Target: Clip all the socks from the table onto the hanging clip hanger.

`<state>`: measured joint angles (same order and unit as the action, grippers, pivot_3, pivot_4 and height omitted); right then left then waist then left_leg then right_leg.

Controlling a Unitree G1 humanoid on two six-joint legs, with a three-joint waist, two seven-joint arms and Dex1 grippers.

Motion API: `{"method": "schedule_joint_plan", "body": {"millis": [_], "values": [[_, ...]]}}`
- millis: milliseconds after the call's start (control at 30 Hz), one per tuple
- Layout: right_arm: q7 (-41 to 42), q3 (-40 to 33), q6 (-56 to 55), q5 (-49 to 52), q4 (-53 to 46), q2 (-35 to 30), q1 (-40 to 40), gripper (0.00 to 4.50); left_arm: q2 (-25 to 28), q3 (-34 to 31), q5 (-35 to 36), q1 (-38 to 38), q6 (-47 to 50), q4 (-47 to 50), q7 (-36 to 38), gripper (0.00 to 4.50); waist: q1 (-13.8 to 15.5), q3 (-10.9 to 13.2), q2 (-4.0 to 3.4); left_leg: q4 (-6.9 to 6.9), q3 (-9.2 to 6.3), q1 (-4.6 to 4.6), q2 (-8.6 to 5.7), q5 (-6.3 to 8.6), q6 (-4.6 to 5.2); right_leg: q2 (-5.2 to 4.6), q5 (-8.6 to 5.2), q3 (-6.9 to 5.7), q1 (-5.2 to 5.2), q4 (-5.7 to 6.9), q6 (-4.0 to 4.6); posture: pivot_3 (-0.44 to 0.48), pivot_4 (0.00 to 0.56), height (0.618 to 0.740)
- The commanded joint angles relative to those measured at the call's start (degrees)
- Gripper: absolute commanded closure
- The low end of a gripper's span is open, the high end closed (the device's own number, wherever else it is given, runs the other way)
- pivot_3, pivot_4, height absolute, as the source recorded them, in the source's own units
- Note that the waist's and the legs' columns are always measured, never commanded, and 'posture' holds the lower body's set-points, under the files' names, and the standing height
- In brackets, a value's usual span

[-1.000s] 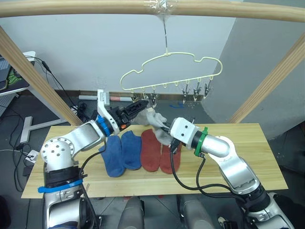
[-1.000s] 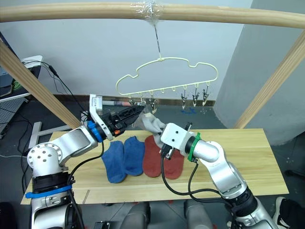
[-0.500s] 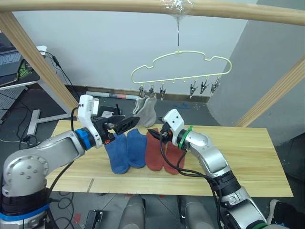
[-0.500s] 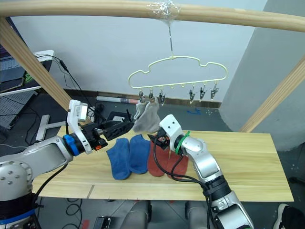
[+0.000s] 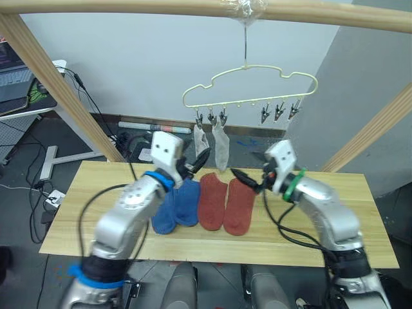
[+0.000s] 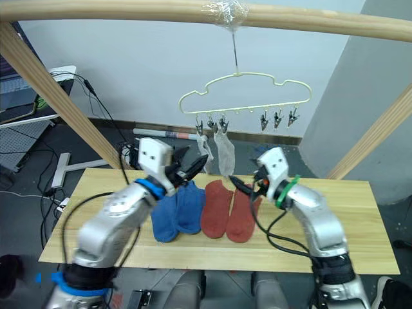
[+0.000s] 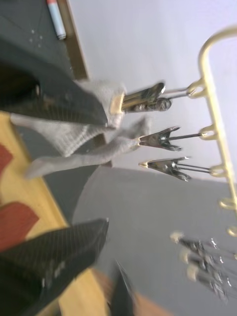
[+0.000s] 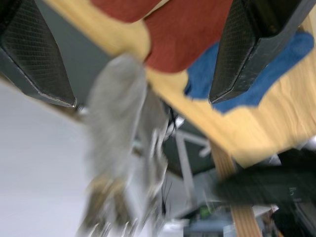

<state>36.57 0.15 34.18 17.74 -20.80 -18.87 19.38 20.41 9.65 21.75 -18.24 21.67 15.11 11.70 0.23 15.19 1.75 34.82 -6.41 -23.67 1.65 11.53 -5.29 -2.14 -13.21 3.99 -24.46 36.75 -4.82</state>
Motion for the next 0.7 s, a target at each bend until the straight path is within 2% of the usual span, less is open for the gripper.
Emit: {"method": "schedule_joint_plan", "body": {"millis": [33, 233, 300, 700], "values": [[1.19, -3.74, 3.27, 6.66, -6.41, -1.89, -0.05, 0.00, -5.25, 2.32, -6.83, -3.17, -6.39, -3.35, -2.02, 1.72, -0.41, 0.00, -0.01, 0.02, 0.01, -0.01, 0.00, 0.00, 0.00, 0.00, -0.01, 0.00, -0.02, 0.03, 0.01, 0.012, 0.233, 0.740], [-0.75, -4.37, 5.79, 9.80, -9.06, -3.77, 1.15, 0.00, -11.71, 1.31, -13.01, -7.33, -12.03, -12.72, -4.64, 1.72, -1.79, 0.00, -0.02, 0.06, 0.00, 0.03, 0.03, -0.01, 0.02, 0.05, -0.01, 0.01, -0.01, 0.12, 0.01, -0.039, 0.228, 0.740], [-1.77, -4.20, 6.86, 10.77, -10.40, -3.93, 1.64, 0.00, -13.18, 0.69, -14.63, -9.01, -13.87, -16.00, -5.49, 1.72, -2.08, 0.00, -0.02, 0.09, 0.00, 0.01, 0.02, -0.01, 0.02, 0.05, 0.13, 0.01, -0.01, 0.11, -0.24, -0.049, 0.228, 0.740], [-5.68, -5.18, 9.99, 14.52, -13.09, -5.47, 3.90, 0.00, -17.63, -2.81, -20.15, -17.55, -21.90, -29.76, -8.49, 1.72, -2.62, 0.00, -0.02, 0.11, -0.02, -0.04, 0.00, -0.01, 0.02, 0.04, 0.17, -0.01, -0.02, 0.09, -0.29, -0.087, 0.219, 0.740]]}}
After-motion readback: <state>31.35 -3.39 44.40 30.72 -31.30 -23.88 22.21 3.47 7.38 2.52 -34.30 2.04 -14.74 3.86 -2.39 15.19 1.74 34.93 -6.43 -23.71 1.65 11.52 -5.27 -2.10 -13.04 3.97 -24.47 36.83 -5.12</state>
